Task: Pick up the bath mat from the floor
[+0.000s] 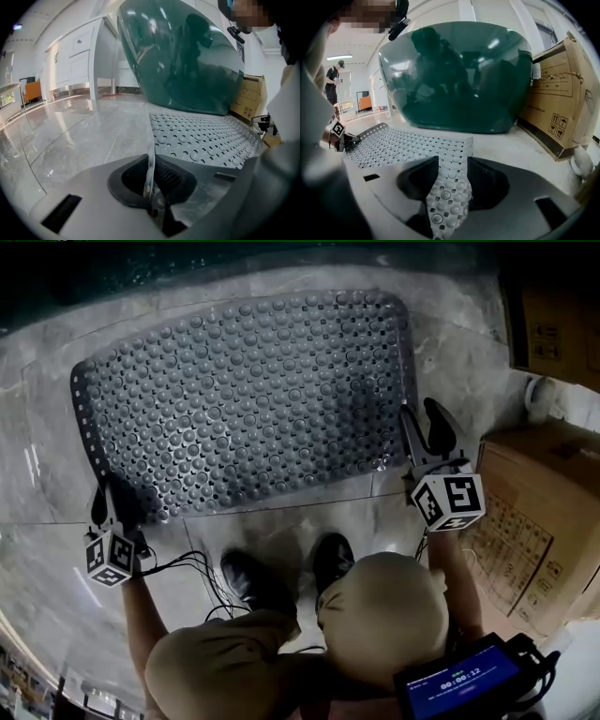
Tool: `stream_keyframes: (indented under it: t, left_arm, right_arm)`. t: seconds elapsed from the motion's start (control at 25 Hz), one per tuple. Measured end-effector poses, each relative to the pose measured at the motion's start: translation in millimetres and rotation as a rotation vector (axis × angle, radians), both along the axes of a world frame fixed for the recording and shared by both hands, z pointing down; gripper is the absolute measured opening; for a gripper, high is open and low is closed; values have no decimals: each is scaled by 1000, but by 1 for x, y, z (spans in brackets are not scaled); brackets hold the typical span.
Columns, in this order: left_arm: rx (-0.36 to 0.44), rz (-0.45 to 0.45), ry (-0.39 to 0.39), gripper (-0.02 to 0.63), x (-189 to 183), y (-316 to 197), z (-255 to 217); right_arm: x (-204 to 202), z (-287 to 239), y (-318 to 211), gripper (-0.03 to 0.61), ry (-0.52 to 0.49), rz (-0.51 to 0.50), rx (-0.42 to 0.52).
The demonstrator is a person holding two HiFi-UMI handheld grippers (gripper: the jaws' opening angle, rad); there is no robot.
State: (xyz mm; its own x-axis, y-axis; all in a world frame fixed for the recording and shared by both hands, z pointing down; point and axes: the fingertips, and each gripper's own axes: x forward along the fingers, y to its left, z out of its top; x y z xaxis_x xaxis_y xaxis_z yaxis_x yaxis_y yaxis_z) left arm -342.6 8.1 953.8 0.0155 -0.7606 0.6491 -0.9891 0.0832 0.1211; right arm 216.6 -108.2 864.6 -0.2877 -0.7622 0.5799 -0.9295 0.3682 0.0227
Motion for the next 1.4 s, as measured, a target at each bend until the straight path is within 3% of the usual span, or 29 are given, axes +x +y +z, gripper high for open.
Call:
stream_keyframes:
  t: [0.44,0.96,1.2,1.4]
  left_arm:
    - [7,18,-54,40,-10,2,-22]
    - [10,19,-58,40,-8,1,-26]
    - [1,18,-53,40,-6,1,-17]
    - [-6,25,-45,40,-1,1,-13]
  right_arm:
    - [32,39,13,192,-31,105,-98]
    - [37,71,18,190,-111,130,-183]
    - [34,70,18,107,-84,128,-176]
    - [42,74,23,78,-97,166,-165]
